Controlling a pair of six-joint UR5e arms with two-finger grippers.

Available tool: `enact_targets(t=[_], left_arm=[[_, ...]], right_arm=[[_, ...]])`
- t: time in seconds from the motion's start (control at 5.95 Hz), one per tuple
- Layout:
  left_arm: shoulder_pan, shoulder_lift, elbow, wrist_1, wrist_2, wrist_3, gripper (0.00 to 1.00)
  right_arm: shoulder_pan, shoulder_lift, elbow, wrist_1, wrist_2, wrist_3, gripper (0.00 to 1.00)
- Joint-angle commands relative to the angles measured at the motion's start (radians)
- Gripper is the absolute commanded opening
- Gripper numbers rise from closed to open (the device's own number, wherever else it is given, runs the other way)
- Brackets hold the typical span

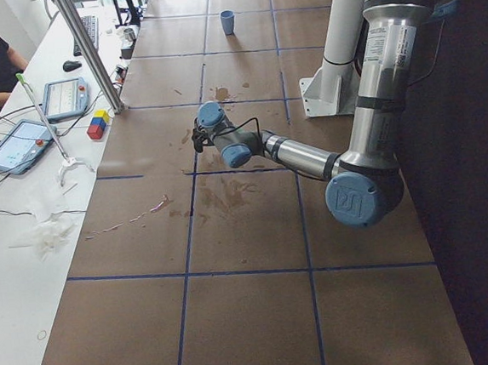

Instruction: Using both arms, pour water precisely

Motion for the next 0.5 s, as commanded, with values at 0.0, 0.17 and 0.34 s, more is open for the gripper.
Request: enact_targets(t=[0.0,0.17,0.34], left_arm=[[0.074,-0.111,-0.001,0.087,0.093,-0.069,0.00],[0.132,-0.210,-0.001,0.202,0.160,-0.091,0.00],[0.184,-0.252,0.007,0.225,0.234,-0.112,0.00]], right_arm=[[-0.001,0.000,0.000,0.000,0.000,0.000,1.00],[-0.001,0.000,0.000,0.000,0.000,0.000,1.00],[-0.001,0.000,0.000,0.000,0.000,0.000,1.00]])
